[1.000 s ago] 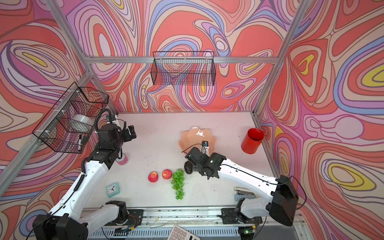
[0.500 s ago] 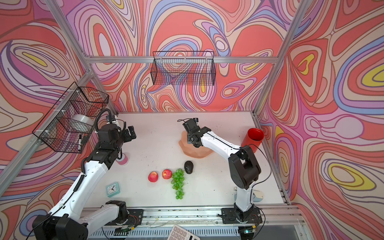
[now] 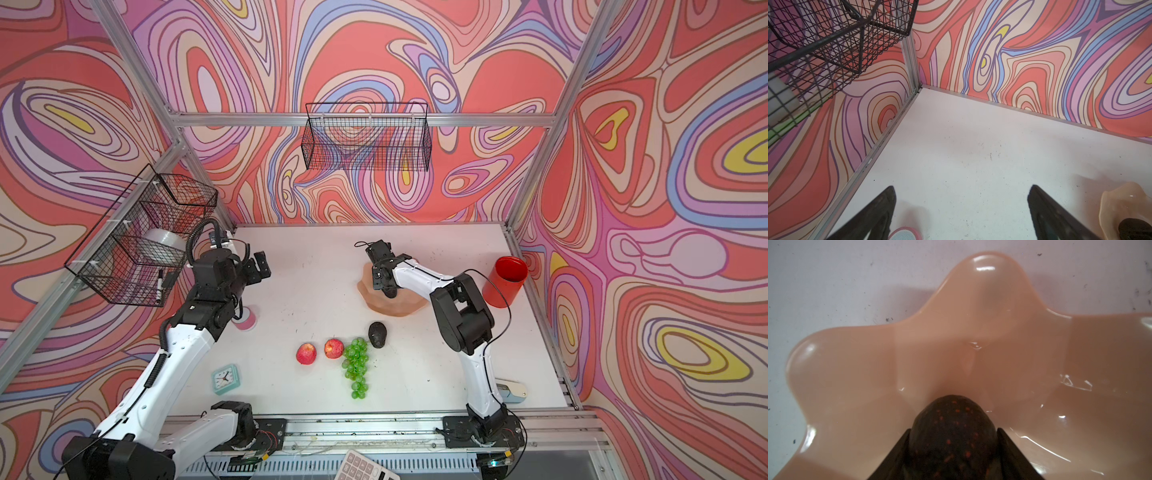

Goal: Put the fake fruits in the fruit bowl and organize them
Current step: 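Carry the avocado into the peach bowl and release it with the right gripper, then reach the left gripper down and grasp the red apple farther from the grapes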

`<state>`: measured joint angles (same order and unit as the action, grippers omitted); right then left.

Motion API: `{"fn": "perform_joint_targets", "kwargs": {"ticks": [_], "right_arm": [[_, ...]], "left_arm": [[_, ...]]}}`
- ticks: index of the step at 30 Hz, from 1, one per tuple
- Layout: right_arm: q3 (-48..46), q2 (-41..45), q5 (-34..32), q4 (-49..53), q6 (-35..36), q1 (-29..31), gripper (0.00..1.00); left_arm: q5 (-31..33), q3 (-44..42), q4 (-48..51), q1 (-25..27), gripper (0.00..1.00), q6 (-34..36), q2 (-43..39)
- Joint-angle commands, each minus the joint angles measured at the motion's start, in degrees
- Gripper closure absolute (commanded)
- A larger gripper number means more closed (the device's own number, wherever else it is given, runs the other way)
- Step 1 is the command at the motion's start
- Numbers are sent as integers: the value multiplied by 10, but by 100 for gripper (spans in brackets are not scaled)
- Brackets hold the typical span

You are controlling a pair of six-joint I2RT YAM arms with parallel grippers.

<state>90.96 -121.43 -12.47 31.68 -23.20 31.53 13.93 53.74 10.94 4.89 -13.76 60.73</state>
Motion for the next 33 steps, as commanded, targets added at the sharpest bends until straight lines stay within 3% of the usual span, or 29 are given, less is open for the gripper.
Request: {"fn": "perform_joint_targets", "kwargs": {"ticks": [1,4,15,25,29,33], "right_arm": [[11,-18,6,-17,1,-3,53],[10,-22,6,-17,-3,-4,50],[2,14,13,-15,5,-8,24],[4,68,12,-21,13,-21,14],[-12,116,0,-25,16,-31,11],[-40,172,-9,-33,18,-34,7]], "left_arm": [[7,-5,7,-2,1,0,-11],[7,-6,7,-2,1,0,-11],[-4,3,38,-2,1,-13,-12],[-89,26,267,-2,4,-52,-55],[-179,14,360,0,7,-106,-76],[-202,-6,409,44,11,-161,-89]]}}
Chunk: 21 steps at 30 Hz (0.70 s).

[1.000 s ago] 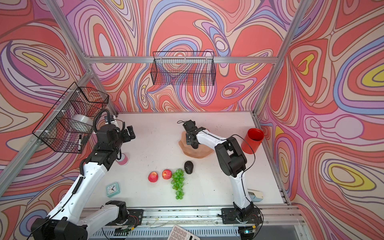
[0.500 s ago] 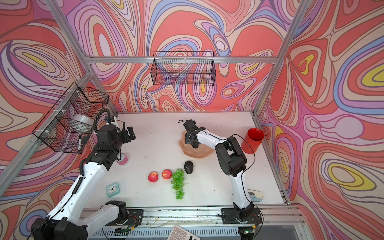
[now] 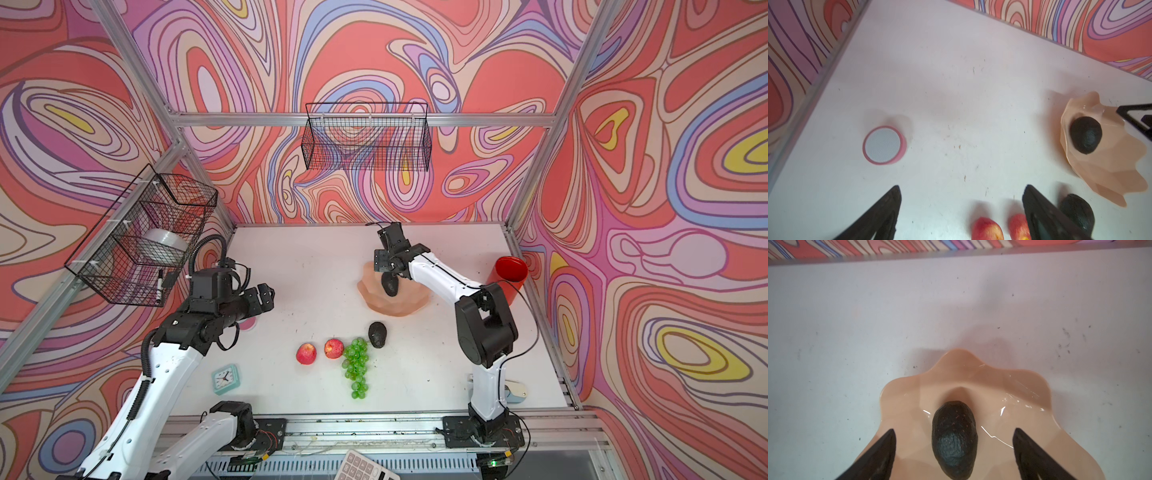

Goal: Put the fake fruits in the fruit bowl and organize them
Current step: 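Reach the left gripper down and grasp the red apple farther from the grapes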

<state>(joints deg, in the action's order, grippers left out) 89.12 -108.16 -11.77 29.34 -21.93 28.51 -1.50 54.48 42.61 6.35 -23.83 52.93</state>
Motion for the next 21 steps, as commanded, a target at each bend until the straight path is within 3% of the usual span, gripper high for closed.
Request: {"fn": "perform_joint_targets", "kwargs": {"ticks": [1,11,21], "right_arm": [[-31,55,-15,-12,7,-4,6],[-139,172,4,-25,-15,-4,3],[-193,217,-1,-37,-23,-3,2]], "left_arm": [[-38,-18,99,54,11,-71,-15],[-6,-101,94,229,12,-190,23],[21,-128,25,272,8,-201,117]]}}
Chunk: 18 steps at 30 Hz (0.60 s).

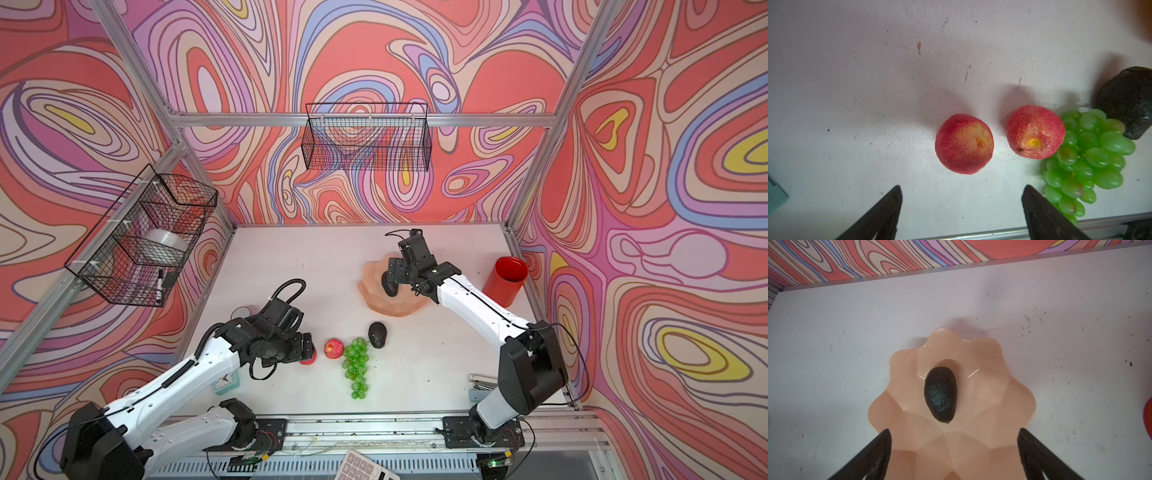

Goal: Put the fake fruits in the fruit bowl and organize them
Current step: 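Reach the left gripper down and grasp the red apple farther from the grapes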

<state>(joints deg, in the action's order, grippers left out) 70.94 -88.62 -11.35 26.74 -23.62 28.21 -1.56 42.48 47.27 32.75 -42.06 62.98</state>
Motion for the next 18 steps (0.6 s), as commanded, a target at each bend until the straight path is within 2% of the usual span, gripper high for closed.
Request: {"fn": "perform_joint_targets", "kwargs": {"ticks": [1,13,18], "right_arm": [[-13,24,-4,-11,-6,0,2],[-29,36,-6,-14,-4,0,2],[-33,39,-8,-13,-4,-1,2]], "left_arm": [[22,-10,-33,8,8,-20,25],[47,-7,-89,7,14,-26,111],[37,-22,-94,7,32,-31,123]]}}
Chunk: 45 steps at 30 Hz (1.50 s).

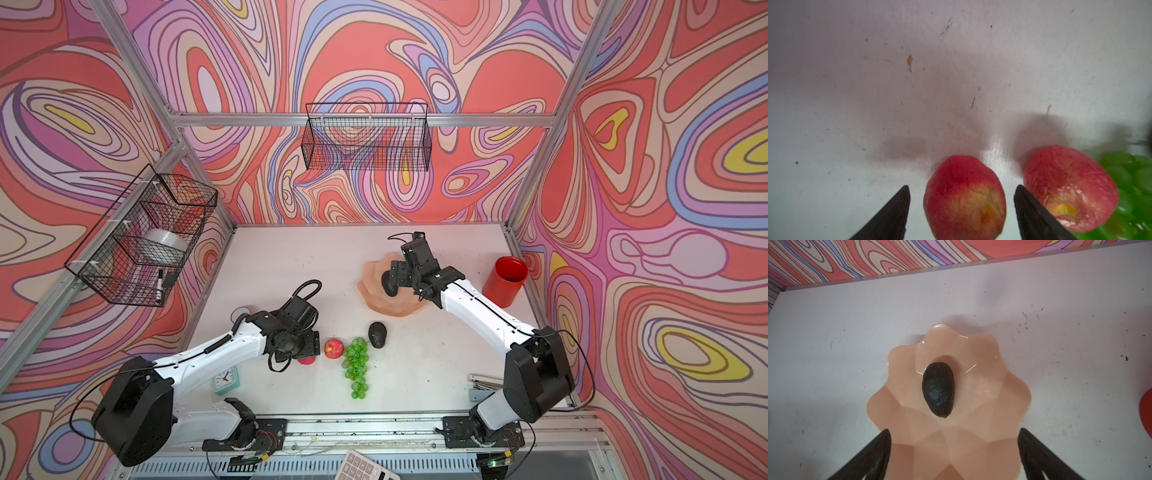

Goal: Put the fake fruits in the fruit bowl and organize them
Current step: 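Reach the left gripper down and grasp the red apple farther from the grapes, then carry the apple into the bowl with the left gripper and release it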

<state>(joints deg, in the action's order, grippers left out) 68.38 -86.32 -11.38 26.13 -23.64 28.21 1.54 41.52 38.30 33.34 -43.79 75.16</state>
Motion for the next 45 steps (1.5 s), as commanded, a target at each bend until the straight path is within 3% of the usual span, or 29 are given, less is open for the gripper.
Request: {"fn": "perform_joint_targets", "kwargs": {"ticks": [1,11,17,28,33,40,45], "right_arm": [[-10,18,-9,-8,-3,-1,2],[-10,25,-18,-3,1,0,2],[-22,53,-21,2,-10,0,2],[-87,156,-25,49,-50,-1,2],[-120,191,-31,68,-64,0,2],[-143,219,-33,81,-70,-1,2],[-151,214,-35,68,-70,-1,2]], "left_arm": [[8,-14,-4,2,36,-14,-2],[43,47,58,1,65,49,-38],[48,181,72,1,66,107,-19],[-60,438,-35,4,67,147,233],[-62,543,-20,43,66,157,333],[-32,591,3,64,66,146,408],[-44,600,3,73,66,143,437]]}}
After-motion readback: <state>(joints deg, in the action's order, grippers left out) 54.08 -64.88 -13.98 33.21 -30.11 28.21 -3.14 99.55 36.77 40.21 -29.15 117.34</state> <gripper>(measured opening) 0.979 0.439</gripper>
